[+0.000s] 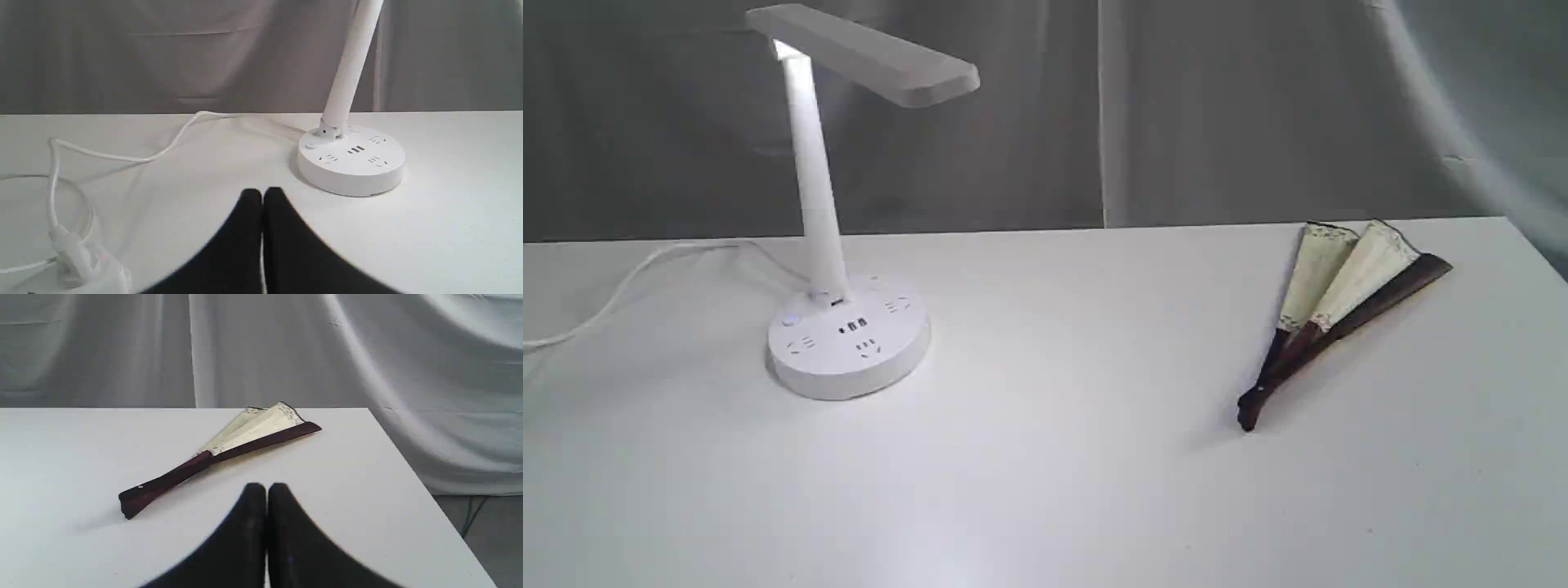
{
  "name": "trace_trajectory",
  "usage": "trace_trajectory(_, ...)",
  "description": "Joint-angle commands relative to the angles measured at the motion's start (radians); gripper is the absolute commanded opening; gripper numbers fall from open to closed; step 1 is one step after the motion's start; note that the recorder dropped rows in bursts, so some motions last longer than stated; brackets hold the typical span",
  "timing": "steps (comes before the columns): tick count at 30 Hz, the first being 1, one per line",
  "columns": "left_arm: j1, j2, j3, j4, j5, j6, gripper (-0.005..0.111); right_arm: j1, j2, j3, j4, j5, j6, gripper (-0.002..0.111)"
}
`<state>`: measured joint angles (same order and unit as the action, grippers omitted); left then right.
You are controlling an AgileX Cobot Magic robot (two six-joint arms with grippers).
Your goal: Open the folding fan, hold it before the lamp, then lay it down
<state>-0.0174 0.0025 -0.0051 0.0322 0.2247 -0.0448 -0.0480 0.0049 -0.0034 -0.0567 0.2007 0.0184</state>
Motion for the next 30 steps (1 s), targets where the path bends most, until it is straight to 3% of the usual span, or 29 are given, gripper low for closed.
trace_trajectory(1, -0.005, -0.002, 0.005, 0.003, -0.012, -0.003, 0.0, 0.003, -0.005, 0.003, -0.001, -0.013, 0.001, 0.0)
trace_trajectory(16, -0.005, -0.002, 0.005, -0.045, -0.012, -0.007, 0.0, 0.003, -0.005, 0.003, 0.007, -0.033, 0.012, 0.0)
trace_trajectory(21, -0.005, -0.002, 0.005, -0.06, -0.097, -0.009, 0.0, 0.003, -0.005, 0.003, 0.1, -0.056, 0.014, 0.0)
trace_trajectory(24, -0.005, -0.002, 0.005, -0.06, -0.17, -0.124, 0.0, 0.003, -0.005, 0.003, 0.102, -0.061, 0.014, 0.0)
trace_trajectory(30, -0.005, -0.002, 0.005, -0.06, -0.181, -0.207, 0.0, 0.003, -0.005, 0.003, 0.102, -0.19, 0.022, 0.0)
